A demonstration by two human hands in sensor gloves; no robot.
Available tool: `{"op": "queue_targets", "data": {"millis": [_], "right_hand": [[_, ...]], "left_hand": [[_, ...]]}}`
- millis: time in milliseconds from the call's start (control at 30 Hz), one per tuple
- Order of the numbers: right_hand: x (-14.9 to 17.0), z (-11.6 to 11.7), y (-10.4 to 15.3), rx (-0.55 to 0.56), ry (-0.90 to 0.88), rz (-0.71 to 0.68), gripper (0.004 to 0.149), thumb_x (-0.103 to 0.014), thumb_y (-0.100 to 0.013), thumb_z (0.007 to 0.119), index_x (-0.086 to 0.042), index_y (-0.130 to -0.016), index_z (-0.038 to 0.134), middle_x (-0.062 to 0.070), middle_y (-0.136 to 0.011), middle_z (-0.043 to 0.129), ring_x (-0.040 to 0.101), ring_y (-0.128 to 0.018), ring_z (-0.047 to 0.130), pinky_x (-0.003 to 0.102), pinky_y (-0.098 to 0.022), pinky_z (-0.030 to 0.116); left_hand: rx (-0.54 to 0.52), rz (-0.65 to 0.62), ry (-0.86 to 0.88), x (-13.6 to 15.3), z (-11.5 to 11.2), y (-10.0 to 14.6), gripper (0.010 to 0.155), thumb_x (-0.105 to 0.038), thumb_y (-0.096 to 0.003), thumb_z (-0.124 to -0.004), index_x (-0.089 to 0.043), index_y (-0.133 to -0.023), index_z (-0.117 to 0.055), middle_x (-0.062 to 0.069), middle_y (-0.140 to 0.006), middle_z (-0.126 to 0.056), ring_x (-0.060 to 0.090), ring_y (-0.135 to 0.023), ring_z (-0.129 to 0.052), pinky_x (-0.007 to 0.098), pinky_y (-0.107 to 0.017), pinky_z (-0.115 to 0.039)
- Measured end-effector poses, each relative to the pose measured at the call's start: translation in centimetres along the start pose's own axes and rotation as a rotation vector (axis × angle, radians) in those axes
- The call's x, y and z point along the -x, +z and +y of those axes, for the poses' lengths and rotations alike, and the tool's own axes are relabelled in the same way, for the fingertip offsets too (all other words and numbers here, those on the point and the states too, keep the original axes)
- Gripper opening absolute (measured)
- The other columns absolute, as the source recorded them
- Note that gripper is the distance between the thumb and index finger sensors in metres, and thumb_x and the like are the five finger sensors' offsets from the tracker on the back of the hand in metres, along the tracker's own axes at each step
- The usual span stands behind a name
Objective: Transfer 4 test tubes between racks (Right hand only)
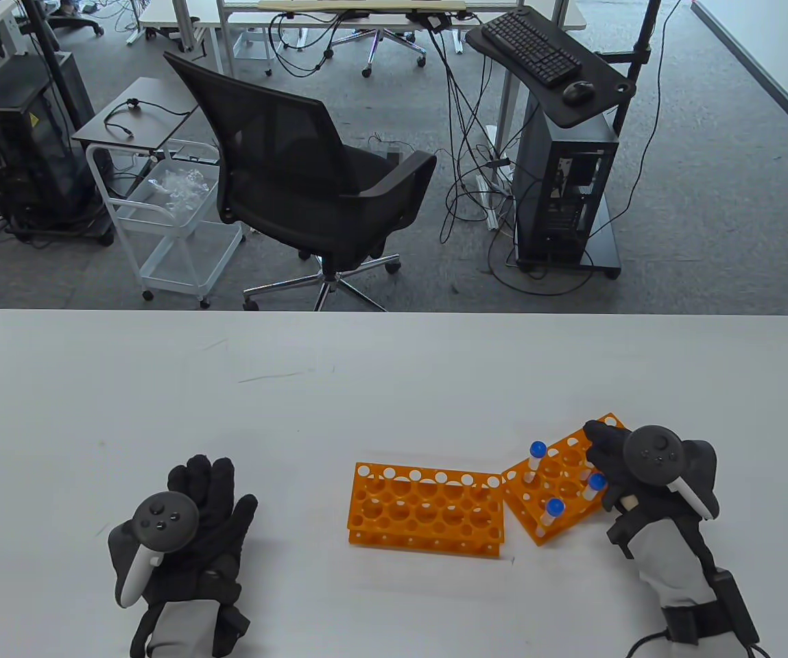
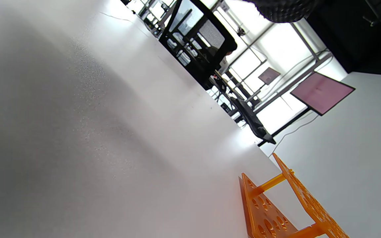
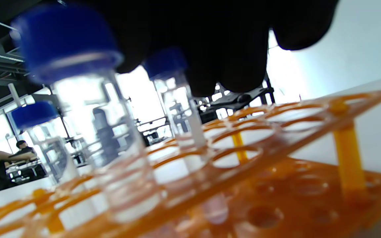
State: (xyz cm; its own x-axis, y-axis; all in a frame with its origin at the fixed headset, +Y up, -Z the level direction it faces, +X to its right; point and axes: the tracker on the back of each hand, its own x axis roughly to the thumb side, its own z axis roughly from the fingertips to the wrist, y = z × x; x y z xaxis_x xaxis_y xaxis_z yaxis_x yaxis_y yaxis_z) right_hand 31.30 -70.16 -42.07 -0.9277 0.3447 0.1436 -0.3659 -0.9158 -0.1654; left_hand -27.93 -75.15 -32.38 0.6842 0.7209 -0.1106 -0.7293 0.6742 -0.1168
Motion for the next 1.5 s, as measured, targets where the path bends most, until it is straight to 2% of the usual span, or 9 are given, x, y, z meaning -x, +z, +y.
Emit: {"op": "queue_targets", "data": {"millis": [433,1167,1500], "right_hand": [[-0.1,0.1,0.0,0.02,-0.026,0.002,0.047,-0.024,-0.045,0.082,-0.011,-0.09,0.081,0.018,-0.084,0.093,0.043,-0.072,0.089,0.064,-0.056,0.067],[-1.1,-4.5,2.0,0.196,-0.11,-0.03,0.047,-0.024,-0.045,0.082,-0.012,-0.09,0.081,0.018,-0.084,0.092,0.043,-0.071,0.089,0.063,-0.055,0.067],[-3.5,-6.5,2.6,0.251,-0.127,-0.093,0.047,-0.024,-0.046,0.081,-0.011,-0.091,0.08,0.018,-0.084,0.092,0.043,-0.071,0.089,0.063,-0.055,0.067]], "left_hand": [[-0.002,0.008,-0.002,0.0,0.0,0.0,0.07,-0.062,-0.0585,-0.053,-0.045,-0.113,-0.013,-0.019,-0.116,0.008,0.006,-0.104,0.023,0.04,-0.074,0.017],[0.0,0.004,-0.01,0.0,-0.1,0.0,0.07,-0.062,-0.0585,-0.053,-0.045,-0.113,-0.014,-0.019,-0.116,0.008,0.007,-0.104,0.023,0.04,-0.075,0.016],[0.012,0.009,-0.019,-0.1,-0.4,-0.1,0.07,-0.062,-0.0585,-0.053,-0.045,-0.113,-0.014,-0.019,-0.116,0.008,0.006,-0.104,0.023,0.04,-0.075,0.016]]}}
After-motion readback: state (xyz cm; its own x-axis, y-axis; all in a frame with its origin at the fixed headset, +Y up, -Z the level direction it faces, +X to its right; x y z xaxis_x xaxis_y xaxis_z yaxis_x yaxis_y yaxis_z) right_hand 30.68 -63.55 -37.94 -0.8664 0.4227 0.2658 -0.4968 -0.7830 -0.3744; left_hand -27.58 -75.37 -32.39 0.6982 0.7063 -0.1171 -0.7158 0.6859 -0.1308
